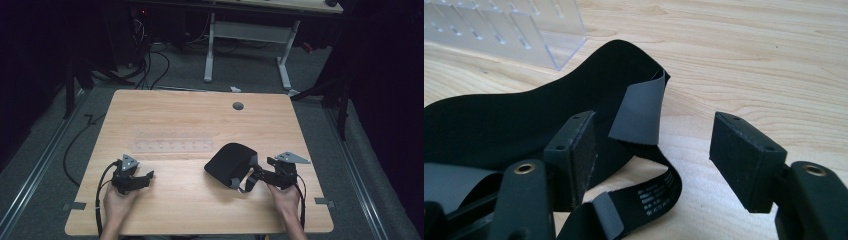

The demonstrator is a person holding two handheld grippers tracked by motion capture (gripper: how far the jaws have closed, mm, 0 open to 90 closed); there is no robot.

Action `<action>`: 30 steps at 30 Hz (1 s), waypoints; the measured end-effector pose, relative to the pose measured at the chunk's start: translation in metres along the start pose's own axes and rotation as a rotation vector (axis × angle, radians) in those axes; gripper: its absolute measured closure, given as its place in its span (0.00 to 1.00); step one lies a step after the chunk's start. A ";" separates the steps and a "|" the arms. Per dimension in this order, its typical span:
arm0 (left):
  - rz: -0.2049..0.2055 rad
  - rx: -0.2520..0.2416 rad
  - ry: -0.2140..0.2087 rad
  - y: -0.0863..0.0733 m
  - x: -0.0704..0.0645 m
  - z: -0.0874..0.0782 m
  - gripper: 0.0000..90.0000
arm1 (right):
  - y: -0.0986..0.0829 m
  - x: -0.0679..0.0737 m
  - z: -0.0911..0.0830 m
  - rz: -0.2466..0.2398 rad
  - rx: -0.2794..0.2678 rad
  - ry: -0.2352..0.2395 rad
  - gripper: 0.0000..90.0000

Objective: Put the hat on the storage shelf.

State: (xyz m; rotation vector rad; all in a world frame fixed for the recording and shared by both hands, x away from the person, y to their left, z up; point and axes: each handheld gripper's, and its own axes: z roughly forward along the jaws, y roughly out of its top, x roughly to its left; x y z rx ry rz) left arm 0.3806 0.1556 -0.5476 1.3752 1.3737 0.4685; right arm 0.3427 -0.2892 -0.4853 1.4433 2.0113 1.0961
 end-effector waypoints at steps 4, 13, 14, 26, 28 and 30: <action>0.000 -0.001 0.001 0.000 0.000 0.000 0.33 | 0.005 -0.001 0.006 -0.011 0.005 -0.006 0.38; 0.000 0.000 0.001 0.000 0.000 0.000 0.33 | 0.014 0.006 0.025 -0.034 0.034 0.008 0.37; 0.000 -0.001 0.001 0.000 0.000 0.000 0.33 | 0.015 0.006 0.027 -0.031 0.034 0.010 0.37; 0.001 -0.001 0.002 0.000 0.000 0.000 0.32 | 0.017 0.011 0.047 -0.025 0.062 0.045 0.37; 0.001 -0.001 0.002 0.000 0.000 0.000 0.32 | 0.016 0.010 0.052 -0.007 0.079 0.068 0.37; 0.000 0.000 0.002 0.000 0.000 0.000 0.32 | 0.014 0.009 0.056 -0.011 0.094 0.073 0.37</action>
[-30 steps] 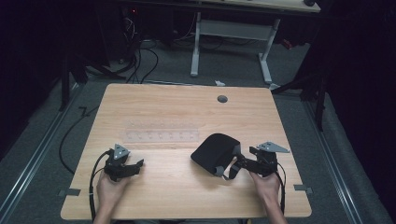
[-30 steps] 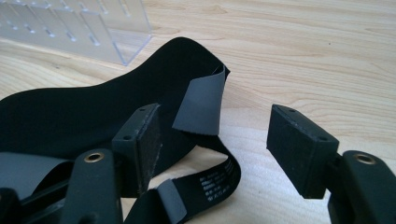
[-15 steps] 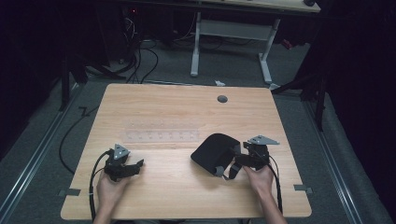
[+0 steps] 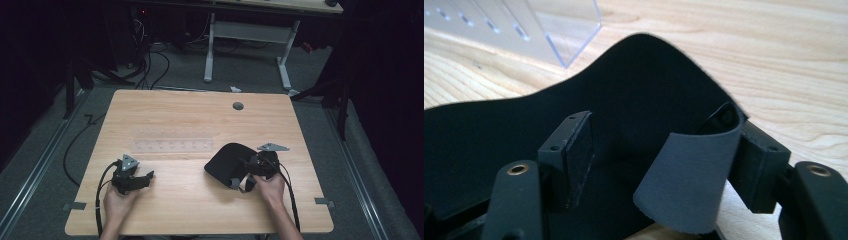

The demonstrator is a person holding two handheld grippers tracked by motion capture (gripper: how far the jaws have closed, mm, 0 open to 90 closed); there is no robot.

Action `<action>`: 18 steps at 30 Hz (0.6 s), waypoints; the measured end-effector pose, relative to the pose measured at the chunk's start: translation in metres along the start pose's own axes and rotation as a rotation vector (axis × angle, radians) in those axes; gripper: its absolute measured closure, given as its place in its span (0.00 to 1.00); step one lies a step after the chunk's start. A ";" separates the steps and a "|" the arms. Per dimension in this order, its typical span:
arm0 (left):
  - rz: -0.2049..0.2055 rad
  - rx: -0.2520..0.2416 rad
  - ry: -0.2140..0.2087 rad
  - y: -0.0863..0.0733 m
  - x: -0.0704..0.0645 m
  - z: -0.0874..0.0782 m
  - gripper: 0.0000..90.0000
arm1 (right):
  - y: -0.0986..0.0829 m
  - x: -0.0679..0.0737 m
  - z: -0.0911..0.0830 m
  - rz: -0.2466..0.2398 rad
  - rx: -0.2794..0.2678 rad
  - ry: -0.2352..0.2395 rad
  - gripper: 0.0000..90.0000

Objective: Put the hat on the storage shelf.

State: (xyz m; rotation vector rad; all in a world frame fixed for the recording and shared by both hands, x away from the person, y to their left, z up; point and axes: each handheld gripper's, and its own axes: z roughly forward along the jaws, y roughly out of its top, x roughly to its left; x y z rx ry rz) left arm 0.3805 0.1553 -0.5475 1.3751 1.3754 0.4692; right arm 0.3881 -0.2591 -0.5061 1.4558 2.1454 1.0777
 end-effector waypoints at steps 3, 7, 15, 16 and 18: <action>0.000 0.000 0.001 0.000 0.000 0.000 0.32 | -0.002 -0.002 0.004 0.008 0.008 0.024 0.38; 0.000 0.000 0.001 0.000 0.000 0.000 0.32 | -0.005 -0.003 0.009 0.015 0.030 0.051 0.41; 0.000 -0.001 0.001 0.000 0.000 0.000 0.32 | -0.008 -0.003 0.007 -0.014 0.008 0.062 0.52; 0.000 -0.001 0.001 0.000 0.000 0.000 0.32 | -0.008 -0.003 0.007 -0.014 0.008 0.062 0.52; -0.001 -0.001 0.001 0.000 0.000 0.000 0.32 | -0.010 -0.003 0.004 -0.033 0.005 0.066 0.58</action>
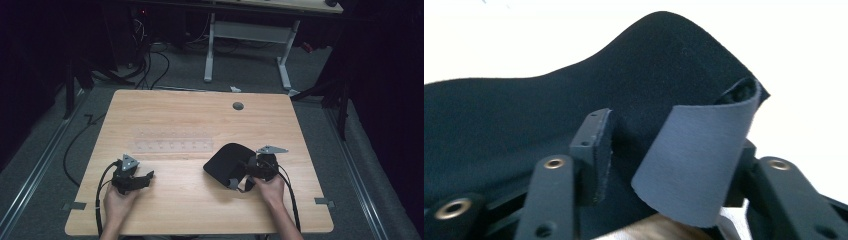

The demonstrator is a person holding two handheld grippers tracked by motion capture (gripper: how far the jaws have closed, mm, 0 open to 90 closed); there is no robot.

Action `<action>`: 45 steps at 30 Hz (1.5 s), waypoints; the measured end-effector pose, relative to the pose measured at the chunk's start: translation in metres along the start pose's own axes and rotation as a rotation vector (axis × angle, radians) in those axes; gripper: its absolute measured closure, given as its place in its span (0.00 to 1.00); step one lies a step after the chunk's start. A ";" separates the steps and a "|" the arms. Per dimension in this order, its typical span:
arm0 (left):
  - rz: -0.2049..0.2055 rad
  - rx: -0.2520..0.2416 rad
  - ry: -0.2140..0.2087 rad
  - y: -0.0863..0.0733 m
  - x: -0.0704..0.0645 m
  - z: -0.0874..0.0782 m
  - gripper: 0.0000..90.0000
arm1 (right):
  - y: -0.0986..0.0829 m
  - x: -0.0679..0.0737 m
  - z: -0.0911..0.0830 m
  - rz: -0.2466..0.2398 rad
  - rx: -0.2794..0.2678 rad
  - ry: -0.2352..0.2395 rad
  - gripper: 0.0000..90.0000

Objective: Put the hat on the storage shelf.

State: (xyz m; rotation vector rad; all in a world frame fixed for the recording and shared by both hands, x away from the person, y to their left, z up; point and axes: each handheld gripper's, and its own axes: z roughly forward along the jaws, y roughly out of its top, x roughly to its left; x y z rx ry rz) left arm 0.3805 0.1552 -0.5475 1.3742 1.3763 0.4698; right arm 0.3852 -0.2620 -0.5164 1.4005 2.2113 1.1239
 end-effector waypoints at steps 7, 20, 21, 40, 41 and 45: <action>0.000 0.000 0.000 0.000 0.000 0.000 0.32 | -0.005 -0.001 -0.007 -0.027 -0.010 0.037 0.72; 0.000 -0.001 0.002 0.000 0.000 0.000 0.32 | -0.007 0.004 -0.015 -0.059 -0.006 0.132 0.91; 0.000 -0.001 0.002 0.000 0.000 0.000 0.32 | -0.007 0.004 -0.016 -0.059 -0.009 0.140 0.91; -0.001 -0.001 0.001 0.000 0.000 0.000 0.32 | -0.006 0.012 -0.031 -0.061 -0.032 0.184 0.94; -0.001 -0.001 0.001 0.000 0.000 0.000 0.32 | -0.006 0.013 -0.033 -0.064 -0.035 0.186 0.94; -0.001 -0.001 0.001 0.000 0.000 0.000 0.32 | -0.006 0.014 -0.037 -0.066 -0.040 0.185 0.94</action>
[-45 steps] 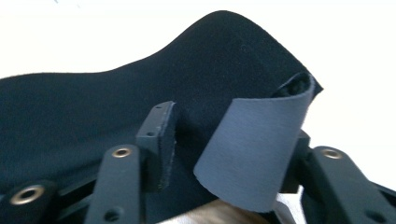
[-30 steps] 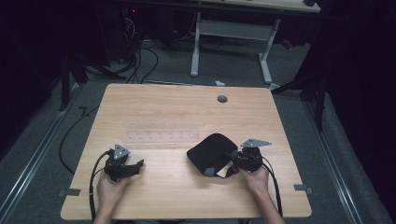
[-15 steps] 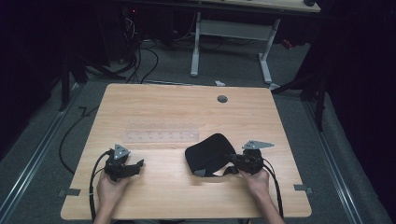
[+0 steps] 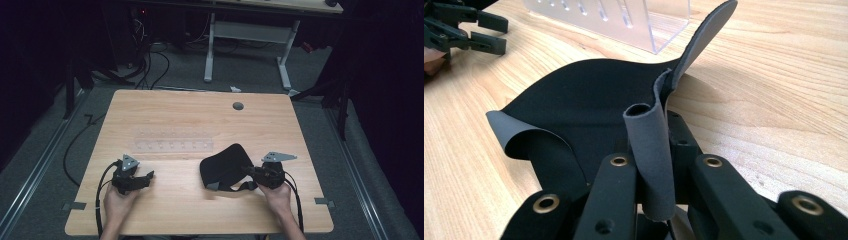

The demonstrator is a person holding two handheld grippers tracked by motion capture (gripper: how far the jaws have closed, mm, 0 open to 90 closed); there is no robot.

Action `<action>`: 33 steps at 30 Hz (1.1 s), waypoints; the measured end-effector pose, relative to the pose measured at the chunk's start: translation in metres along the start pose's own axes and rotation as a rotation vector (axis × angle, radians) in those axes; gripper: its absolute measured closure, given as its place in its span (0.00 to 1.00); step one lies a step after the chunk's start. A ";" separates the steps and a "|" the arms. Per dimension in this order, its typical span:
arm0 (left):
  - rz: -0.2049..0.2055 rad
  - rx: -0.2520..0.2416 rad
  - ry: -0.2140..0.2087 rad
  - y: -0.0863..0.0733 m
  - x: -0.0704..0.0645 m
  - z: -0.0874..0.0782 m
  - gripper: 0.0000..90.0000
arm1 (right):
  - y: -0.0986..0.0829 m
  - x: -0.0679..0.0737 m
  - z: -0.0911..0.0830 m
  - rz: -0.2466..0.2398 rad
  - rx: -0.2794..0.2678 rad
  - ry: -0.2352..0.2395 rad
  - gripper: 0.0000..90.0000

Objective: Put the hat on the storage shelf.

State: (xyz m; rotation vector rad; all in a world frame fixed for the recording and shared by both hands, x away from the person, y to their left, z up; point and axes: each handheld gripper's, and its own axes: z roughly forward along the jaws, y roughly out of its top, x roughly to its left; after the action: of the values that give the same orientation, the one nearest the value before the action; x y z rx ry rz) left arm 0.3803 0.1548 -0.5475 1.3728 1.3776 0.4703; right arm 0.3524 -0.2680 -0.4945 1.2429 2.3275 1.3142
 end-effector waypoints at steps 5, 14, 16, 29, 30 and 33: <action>0.000 0.000 0.000 0.000 0.000 0.000 0.32 | 0.000 0.002 -0.005 0.000 -0.009 -0.001 0.94; 0.002 0.003 -0.002 0.000 0.001 0.000 0.32 | 0.000 0.004 -0.016 0.016 -0.039 0.000 0.94; 0.004 0.005 -0.002 0.000 0.000 0.000 0.31 | 0.000 0.005 -0.019 0.014 -0.046 0.001 0.94; 0.030 0.045 -0.042 -0.002 -0.005 0.001 0.20 | -0.001 0.016 -0.028 0.039 -0.089 0.033 0.94; 0.030 0.045 -0.042 -0.002 -0.005 0.001 0.21 | -0.001 0.016 -0.028 0.039 -0.089 0.033 0.94; 0.038 0.053 -0.059 -0.003 -0.008 -0.001 0.24 | -0.002 0.021 -0.028 0.052 -0.093 0.030 0.94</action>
State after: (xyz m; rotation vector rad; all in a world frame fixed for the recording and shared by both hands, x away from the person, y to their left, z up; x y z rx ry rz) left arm 0.3757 0.1474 -0.5469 1.4464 1.3260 0.4175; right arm 0.3237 -0.2699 -0.4751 1.2713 2.2405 1.4498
